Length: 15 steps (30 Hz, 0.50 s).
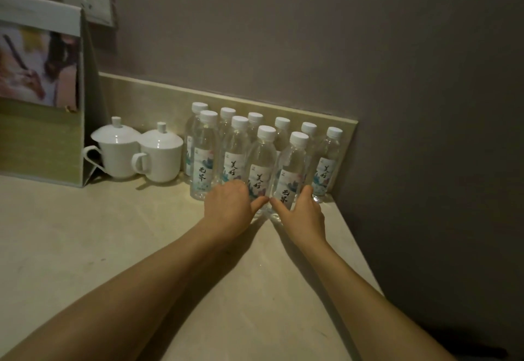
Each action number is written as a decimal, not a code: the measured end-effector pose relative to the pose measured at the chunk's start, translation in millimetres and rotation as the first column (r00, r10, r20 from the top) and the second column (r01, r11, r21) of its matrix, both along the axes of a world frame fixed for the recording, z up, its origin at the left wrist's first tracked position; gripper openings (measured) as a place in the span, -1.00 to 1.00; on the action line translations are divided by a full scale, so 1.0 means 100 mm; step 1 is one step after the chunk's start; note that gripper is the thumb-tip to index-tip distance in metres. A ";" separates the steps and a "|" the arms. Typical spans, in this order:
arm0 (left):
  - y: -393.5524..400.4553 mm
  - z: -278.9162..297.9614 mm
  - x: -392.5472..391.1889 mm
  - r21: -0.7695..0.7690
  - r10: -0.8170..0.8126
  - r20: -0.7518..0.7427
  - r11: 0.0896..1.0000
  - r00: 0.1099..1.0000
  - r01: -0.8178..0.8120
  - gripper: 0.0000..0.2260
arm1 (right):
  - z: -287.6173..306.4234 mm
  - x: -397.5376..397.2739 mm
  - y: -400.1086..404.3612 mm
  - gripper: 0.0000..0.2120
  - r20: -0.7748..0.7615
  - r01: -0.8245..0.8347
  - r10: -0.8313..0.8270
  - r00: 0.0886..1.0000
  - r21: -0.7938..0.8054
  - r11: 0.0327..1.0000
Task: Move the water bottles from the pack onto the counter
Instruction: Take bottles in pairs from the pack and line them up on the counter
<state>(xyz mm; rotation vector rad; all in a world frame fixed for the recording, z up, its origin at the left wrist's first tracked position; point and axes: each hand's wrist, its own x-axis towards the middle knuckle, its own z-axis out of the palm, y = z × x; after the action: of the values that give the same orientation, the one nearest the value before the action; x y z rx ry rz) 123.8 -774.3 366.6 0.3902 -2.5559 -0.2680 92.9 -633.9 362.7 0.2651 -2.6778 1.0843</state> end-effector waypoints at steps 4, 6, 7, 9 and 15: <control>0.00 0.02 -0.07 -0.022 -0.032 -0.002 0.999 0.999 0.032 -0.55 | 0.02 -0.07 0.01 -0.38 -0.003 0.011 -0.011 1.000 0.013 1.000; 0.01 0.04 -0.11 -0.031 -0.048 0.024 0.998 0.999 0.049 -0.53 | 0.03 -0.11 0.00 -0.43 0.002 0.005 -0.005 1.000 0.013 1.000; 0.01 0.05 -0.12 -0.031 -0.051 0.034 0.998 0.998 0.052 -0.52 | 0.03 -0.13 0.00 -0.45 0.007 0.002 -0.002 1.000 0.014 1.000; 0.00 0.07 -0.15 -0.045 -0.047 0.045 0.998 0.998 0.049 -0.50 | 0.04 -0.16 -0.01 -0.44 0.017 -0.006 0.006 1.000 0.025 1.000; 0.01 0.08 -0.22 -0.073 -0.040 0.056 0.996 0.998 0.044 -0.50 | 0.06 -0.25 0.06 -0.46 0.059 -0.091 0.089 0.994 0.044 0.995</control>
<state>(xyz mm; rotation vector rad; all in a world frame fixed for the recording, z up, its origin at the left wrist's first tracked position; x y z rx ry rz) 102.0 -773.4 374.2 0.3199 -2.6215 -0.1792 67.4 -628.0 368.2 0.3724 -2.7683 1.0711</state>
